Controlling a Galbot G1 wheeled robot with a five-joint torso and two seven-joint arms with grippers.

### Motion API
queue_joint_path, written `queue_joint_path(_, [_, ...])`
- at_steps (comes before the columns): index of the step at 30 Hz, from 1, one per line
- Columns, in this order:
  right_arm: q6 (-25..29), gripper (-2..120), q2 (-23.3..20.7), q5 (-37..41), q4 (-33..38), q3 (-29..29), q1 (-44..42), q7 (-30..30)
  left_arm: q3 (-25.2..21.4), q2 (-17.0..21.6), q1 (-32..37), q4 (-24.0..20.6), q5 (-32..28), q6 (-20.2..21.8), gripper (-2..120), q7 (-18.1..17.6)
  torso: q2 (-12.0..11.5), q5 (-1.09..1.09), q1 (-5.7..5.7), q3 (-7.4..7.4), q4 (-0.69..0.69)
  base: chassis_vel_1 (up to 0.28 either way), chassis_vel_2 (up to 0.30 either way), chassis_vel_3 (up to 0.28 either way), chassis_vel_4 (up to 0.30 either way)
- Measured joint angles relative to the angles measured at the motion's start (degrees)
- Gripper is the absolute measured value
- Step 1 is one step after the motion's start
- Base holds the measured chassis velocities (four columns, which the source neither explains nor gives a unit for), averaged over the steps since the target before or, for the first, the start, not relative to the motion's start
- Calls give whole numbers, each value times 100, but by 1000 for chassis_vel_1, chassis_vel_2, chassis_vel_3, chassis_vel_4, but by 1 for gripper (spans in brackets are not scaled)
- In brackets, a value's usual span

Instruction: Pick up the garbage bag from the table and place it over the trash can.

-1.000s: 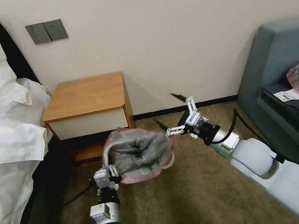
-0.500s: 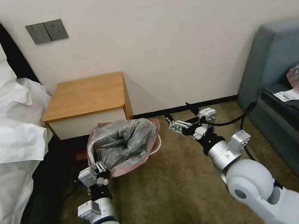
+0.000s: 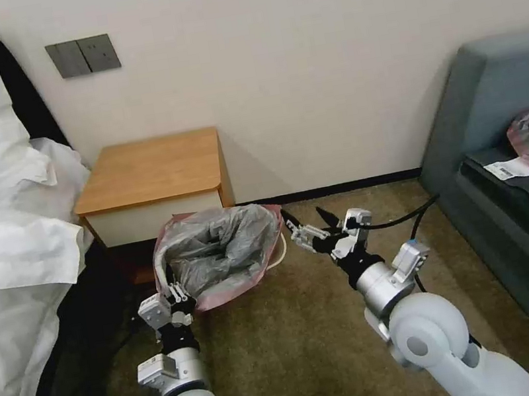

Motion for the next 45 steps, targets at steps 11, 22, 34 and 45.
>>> queue_joint_path(11, [-245,100,76,212,213,-473,-69,156,-5,-71,-87,151,172,-75,7,2,0,0,0,0,0,0,0,0,0])
queue_joint_path(22, [-324,100,224,276,127,-692,-55,296,-5,-74,-105,156,192,-76,7,21,0,0,0,0,0,0,0,0,0])
queue_joint_path(34, [-314,99,317,318,-186,-726,147,329,40,-70,-1,10,230,-88,7,38,0,0,0,0,0,0,0,0,0])
queue_joint_path(45, [-304,88,379,318,-352,-773,274,337,69,-64,77,-55,276,-110,7,46,0,0,0,0,0,0,0,0,0])
